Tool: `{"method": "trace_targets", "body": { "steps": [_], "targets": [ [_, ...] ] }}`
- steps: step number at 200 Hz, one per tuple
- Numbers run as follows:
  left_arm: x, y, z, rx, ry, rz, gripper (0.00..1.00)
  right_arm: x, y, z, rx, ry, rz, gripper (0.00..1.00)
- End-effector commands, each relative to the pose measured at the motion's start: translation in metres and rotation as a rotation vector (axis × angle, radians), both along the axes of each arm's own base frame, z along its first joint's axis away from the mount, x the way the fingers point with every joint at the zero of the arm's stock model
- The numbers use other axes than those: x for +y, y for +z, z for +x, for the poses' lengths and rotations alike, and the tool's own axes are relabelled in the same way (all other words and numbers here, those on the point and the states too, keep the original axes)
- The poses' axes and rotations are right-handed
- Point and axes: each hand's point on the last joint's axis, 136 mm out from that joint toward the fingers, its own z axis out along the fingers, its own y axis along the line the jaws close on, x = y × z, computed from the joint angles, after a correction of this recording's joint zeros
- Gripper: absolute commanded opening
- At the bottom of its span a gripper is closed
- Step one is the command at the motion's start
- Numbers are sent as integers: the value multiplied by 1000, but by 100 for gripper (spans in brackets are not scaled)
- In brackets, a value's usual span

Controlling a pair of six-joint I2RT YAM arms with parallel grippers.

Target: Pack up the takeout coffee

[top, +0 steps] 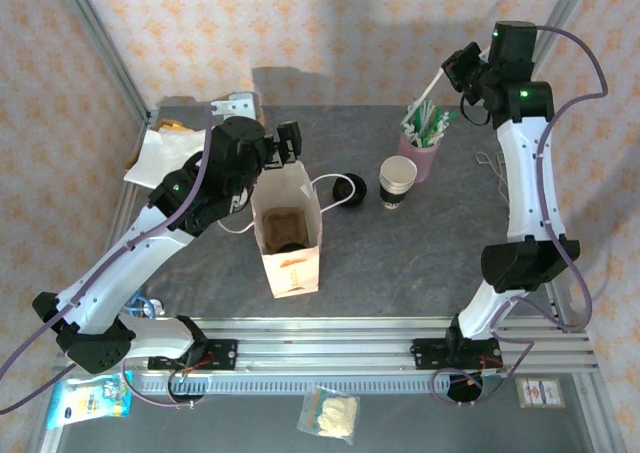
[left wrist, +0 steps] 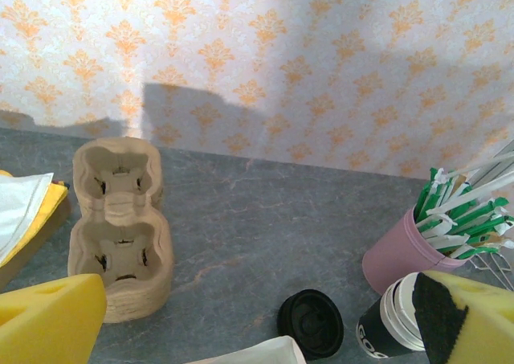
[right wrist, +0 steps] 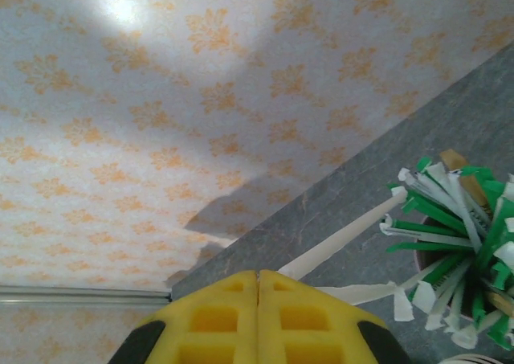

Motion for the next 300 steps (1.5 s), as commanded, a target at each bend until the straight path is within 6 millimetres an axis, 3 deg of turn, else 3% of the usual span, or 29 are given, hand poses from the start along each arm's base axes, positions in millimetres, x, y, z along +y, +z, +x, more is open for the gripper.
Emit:
{"method": "trace_targets", "body": {
  "steps": [1,66,107,169,213,300],
  "targets": [
    [6,7,-3,-17,6,-3,99,-17,14,-12,-22,-64,-6,0],
    [4,7,-2,-18,1,-11,99,-21,40,-24,-76,-68,2,0],
    [5,7,-3,-18,2,-10,99,-23,36,-27,-65,-75,-10,0],
    [5,7,-3,-19,1,-13,99,-16,13,-13,-23,-35,6,0],
    [7,7,-4,-21,6,-8,99,-17,7,-3,-17,-35,-6,0],
    [7,4,-2,-19,7,-4,99,-16,-31,10,63,-19,-22,0]
  ]
}}
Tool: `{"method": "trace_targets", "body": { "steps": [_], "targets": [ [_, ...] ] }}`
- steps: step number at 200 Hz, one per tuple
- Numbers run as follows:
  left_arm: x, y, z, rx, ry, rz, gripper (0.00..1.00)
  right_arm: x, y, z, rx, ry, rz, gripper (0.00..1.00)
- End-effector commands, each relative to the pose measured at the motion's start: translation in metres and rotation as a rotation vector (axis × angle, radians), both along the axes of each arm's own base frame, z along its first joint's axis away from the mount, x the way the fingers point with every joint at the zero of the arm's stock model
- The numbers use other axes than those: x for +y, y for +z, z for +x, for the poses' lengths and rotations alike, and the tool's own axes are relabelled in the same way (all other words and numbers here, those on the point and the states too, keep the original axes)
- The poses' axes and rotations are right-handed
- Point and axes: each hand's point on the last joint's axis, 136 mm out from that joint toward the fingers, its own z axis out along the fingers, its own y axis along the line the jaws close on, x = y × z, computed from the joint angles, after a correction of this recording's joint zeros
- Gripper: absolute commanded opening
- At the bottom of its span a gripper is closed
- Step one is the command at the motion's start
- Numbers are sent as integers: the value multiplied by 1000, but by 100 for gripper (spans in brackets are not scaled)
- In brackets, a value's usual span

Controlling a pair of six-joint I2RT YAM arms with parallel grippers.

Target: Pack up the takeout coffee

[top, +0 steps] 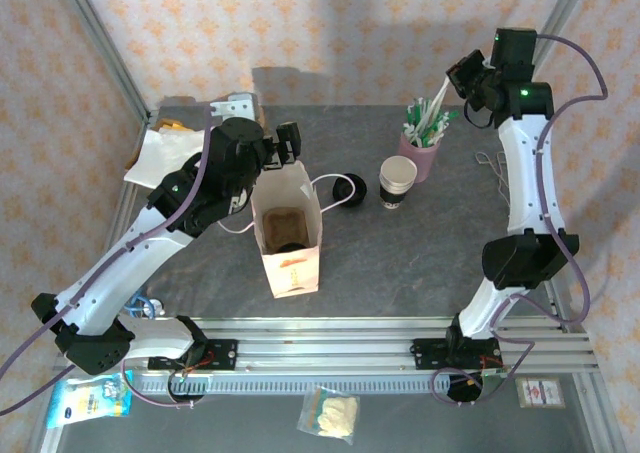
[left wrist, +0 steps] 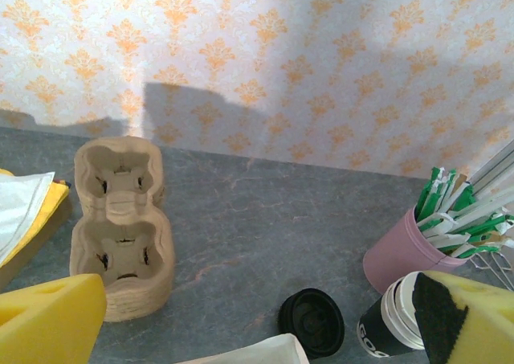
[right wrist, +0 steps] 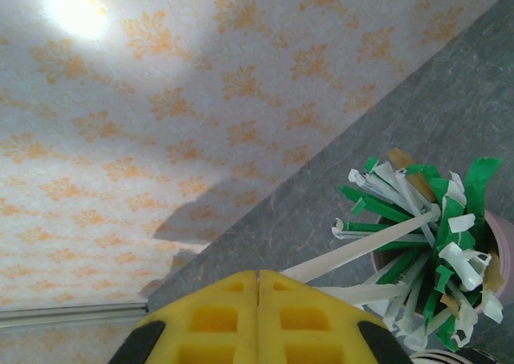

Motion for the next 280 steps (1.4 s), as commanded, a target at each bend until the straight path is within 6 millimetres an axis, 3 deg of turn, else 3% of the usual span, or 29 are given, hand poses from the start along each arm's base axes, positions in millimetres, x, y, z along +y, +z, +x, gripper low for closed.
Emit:
{"method": "trace_targets", "body": {
  "steps": [1,38,89,128,230,253,280],
  "targets": [
    [6,4,-1,-18,7,-4,99,0,1,2,-19,17,-17,0],
    [6,6,-1,-21,8,-5,99,4,-7,1,5,47,-13,8],
    [5,9,0,-25,3,-12,99,3,-7,-10,12,53,-35,46],
    [4,11,0,-26,1,-13,99,-3,-4,-12,14,36,-81,58],
    [1,12,2,-27,-5,-11,99,-2,-51,-16,90,30,-114,48],
    [1,12,2,-27,-7,-14,99,1,-56,-15,97,32,-127,37],
    [2,13,1,-29,-4,-16,99,-3,-53,-16,94,11,-151,12]
  ]
}}
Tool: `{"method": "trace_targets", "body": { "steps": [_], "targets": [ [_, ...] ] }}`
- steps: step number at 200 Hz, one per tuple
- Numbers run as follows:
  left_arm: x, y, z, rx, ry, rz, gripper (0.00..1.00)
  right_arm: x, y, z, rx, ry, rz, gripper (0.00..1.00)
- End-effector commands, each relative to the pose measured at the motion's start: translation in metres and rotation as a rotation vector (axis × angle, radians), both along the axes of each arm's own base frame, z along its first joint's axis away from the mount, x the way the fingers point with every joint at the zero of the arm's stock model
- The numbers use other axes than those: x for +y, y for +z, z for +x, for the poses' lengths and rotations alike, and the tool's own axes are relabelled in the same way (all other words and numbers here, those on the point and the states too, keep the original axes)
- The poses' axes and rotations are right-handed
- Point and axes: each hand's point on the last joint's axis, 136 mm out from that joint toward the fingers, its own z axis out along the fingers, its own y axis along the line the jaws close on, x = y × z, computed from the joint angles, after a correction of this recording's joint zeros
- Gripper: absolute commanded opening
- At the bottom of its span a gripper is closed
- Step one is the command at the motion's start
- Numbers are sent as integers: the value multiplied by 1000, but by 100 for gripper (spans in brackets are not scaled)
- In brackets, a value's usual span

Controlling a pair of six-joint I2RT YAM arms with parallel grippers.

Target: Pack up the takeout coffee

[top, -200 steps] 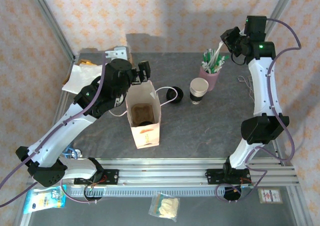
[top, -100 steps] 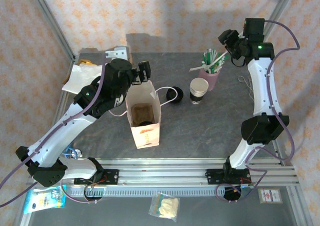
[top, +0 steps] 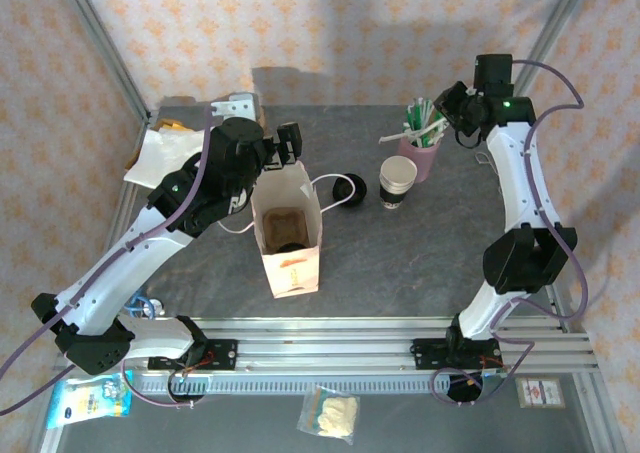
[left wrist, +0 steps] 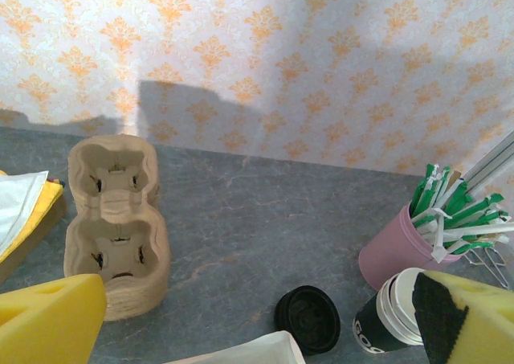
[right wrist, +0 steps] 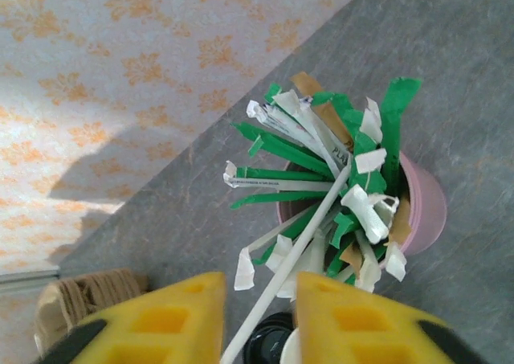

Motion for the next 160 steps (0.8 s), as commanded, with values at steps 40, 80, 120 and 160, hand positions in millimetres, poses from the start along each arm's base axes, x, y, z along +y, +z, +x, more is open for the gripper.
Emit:
{"method": "trace_targets", "body": {
  "steps": [40,80,120,160],
  "targets": [
    [12,28,-4,-53,23,-25,99,-19,73,-16,-140,-72,-118,0],
    [24,45,-15,-82,40,-57,99,-25,112,-33,-195,-86,-152,0],
    [34,55,-28,-94,49,-91,99,-23,131,-45,-246,-89,-130,0],
    [43,57,-37,-94,65,-95,99,17,174,-60,-371,86,3,0]
  ]
}}
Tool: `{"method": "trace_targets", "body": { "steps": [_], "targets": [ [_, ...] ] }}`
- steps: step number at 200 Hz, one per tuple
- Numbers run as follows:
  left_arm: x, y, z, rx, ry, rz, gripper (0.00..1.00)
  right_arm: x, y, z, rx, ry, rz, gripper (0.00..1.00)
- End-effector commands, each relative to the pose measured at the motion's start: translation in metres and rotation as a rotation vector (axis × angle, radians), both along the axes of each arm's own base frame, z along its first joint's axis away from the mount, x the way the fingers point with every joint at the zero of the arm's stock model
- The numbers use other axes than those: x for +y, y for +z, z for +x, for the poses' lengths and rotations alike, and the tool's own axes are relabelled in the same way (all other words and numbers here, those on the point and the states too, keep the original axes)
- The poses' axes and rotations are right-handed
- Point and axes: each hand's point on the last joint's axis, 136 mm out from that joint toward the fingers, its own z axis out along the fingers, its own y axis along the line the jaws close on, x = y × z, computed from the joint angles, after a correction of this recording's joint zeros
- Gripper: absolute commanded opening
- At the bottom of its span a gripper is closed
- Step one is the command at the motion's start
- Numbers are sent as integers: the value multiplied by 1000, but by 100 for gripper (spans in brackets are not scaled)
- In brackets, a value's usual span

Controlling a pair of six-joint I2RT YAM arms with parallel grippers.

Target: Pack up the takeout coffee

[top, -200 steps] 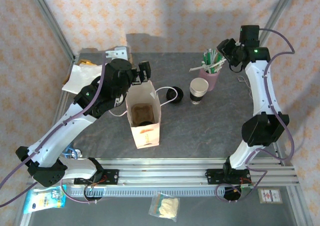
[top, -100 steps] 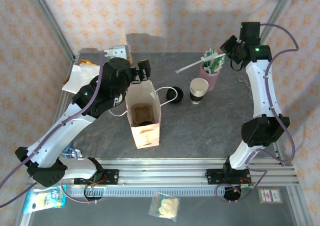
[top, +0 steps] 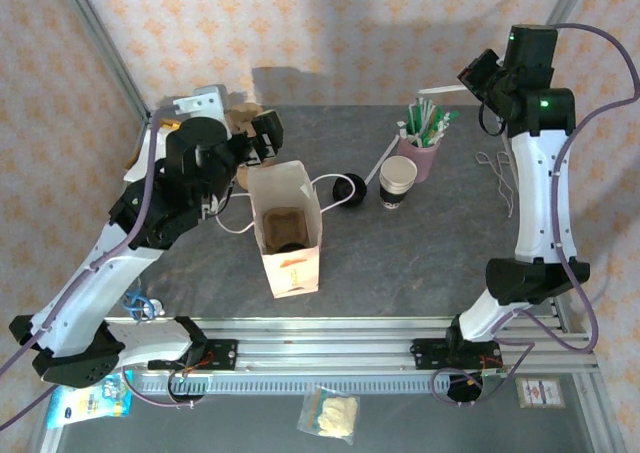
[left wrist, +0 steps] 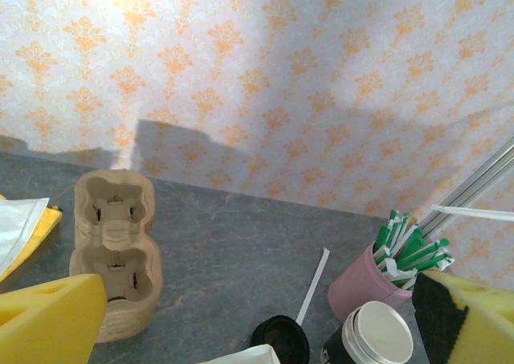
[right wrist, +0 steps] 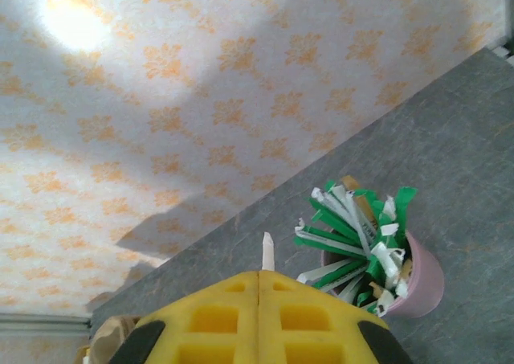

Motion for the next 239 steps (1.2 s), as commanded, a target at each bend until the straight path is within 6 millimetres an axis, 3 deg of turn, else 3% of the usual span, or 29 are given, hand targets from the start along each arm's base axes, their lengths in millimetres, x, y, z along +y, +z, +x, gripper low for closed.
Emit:
{"method": "trace_targets", "body": {
  "steps": [1,31,58,91,124,151,173,203,239],
  "targets": [
    [18,4,-8,9,53,4,99,31,49,-22,-130,150,68,0],
    [46,-6,-16,34,165,59,99,107,81,-56,-192,433,136,0],
    [82,-16,-28,62,316,95,99,170,87,-100,-190,625,151,0],
    [117,-18,-51,36,447,66,99,218,63,-149,-118,762,115,0],
    [127,-18,-63,14,461,37,99,251,18,-183,4,837,-16,0],
    [125,-22,-62,30,450,47,99,261,-13,-185,74,786,-161,0],
    [120,-27,-59,37,427,46,99,275,-27,-177,83,762,-204,0],
    [111,-32,-54,53,386,61,99,293,-40,-151,80,715,-238,0],
    [104,-42,-51,84,351,81,99,328,-70,-125,128,731,-271,0]
  ]
}}
